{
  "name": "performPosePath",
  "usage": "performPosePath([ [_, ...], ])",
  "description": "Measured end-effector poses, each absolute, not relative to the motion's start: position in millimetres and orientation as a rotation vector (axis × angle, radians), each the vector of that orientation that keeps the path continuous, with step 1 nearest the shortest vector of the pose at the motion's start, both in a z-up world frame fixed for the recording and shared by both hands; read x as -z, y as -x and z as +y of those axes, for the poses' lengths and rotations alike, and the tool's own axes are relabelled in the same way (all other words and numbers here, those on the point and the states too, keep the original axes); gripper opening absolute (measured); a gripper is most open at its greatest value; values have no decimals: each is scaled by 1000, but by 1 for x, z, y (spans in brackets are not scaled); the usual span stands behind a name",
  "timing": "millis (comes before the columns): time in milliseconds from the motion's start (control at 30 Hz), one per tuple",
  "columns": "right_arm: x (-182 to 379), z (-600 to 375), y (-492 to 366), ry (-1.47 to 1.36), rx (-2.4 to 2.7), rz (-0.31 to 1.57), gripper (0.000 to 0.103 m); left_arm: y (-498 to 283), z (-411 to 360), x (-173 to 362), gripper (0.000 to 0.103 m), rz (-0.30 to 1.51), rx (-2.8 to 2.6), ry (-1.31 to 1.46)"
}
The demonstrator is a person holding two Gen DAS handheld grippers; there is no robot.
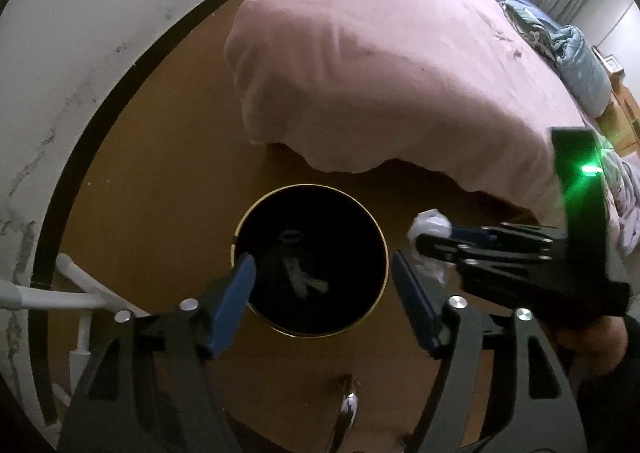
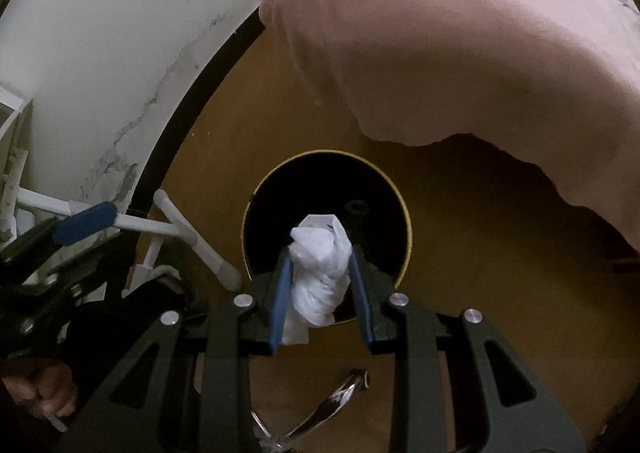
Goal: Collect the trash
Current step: 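Carry both items over the bin and open both tools to drop them, then grasp the yellow snack bag with the right tool while the left tool grasps the yellow stick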
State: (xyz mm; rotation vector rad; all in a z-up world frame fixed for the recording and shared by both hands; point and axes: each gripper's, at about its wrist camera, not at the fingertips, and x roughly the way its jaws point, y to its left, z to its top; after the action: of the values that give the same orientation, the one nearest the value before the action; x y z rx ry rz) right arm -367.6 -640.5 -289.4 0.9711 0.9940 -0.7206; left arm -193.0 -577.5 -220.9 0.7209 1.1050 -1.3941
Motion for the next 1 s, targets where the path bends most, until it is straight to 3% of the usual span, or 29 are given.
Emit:
performPosePath([
  [200, 280, -642, 351, -942, 696, 997, 34, 185, -553, 182, 87, 1031, 1396, -695],
  [267, 270, -644, 347, -935, 702, 979, 56, 183, -543, 163, 89, 1006, 1402, -672],
  [333, 253, -641, 346, -903, 721, 957, 63, 180, -533, 140, 92, 978, 1391, -644],
  [500, 198, -628, 327, -793, 725, 924, 67, 170, -495, 75, 94, 899, 1345, -593],
  [633, 124, -590, 288, -607, 673, 865, 75, 151, -432, 17, 96, 780, 1298, -571],
  [733, 76, -548, 245, -498, 582, 813, 75, 128, -371, -15, 96, 675, 1223, -573],
  [867, 30, -480, 176, -391, 385, 758, 75, 87, -279, -34, 97, 586, 1041, -571],
  [1000, 3, -398, 101, -317, 144, 729, 75, 26, -172, -32, 97, 663, 798, -485],
])
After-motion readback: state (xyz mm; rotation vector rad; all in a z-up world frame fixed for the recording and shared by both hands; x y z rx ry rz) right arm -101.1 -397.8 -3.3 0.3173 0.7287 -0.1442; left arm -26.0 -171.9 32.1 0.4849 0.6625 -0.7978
